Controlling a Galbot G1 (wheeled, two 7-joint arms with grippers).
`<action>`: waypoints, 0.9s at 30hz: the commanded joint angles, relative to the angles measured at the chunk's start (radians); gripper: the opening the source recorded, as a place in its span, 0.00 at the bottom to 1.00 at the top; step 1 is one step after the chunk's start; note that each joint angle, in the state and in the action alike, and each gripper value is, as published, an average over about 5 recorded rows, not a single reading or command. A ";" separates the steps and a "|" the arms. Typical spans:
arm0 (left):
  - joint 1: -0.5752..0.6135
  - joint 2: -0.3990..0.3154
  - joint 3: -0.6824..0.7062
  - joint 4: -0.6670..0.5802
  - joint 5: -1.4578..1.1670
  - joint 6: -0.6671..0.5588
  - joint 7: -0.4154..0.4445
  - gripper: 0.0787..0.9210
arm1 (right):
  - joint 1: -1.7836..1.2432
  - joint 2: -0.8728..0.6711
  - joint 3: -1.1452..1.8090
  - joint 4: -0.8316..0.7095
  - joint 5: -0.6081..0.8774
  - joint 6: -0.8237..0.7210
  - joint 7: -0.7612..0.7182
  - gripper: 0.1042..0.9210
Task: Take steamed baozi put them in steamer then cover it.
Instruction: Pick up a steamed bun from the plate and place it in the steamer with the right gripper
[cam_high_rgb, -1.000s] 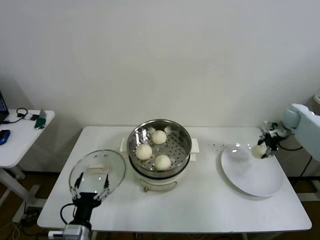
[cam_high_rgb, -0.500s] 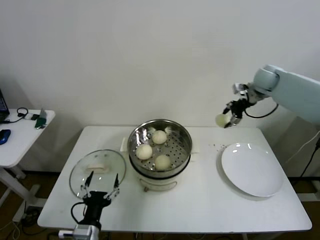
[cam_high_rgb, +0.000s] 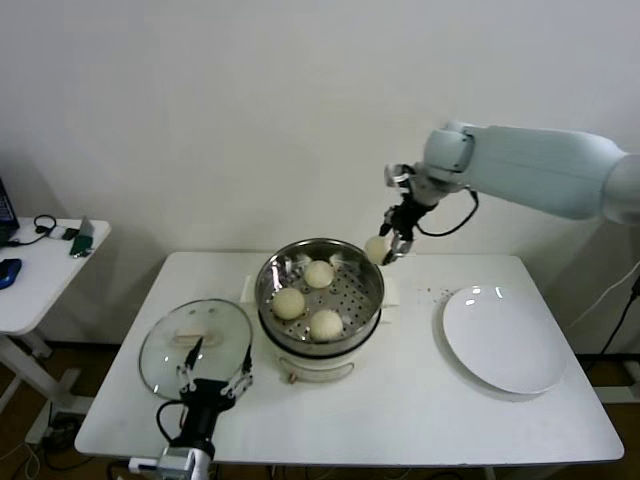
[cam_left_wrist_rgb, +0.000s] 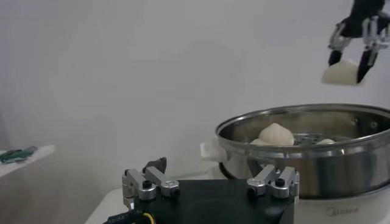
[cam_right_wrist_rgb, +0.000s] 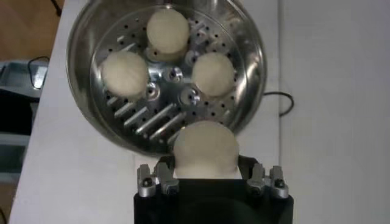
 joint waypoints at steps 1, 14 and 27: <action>-0.001 0.002 0.010 0.006 -0.003 -0.004 0.003 0.88 | -0.029 0.167 -0.081 0.001 0.091 -0.036 0.047 0.70; -0.010 0.007 0.001 0.013 -0.004 0.000 0.004 0.88 | -0.126 0.186 -0.076 -0.059 0.014 -0.034 0.053 0.71; -0.013 0.009 -0.007 0.024 -0.009 -0.001 0.004 0.88 | -0.166 0.198 -0.055 -0.084 -0.010 -0.060 0.090 0.80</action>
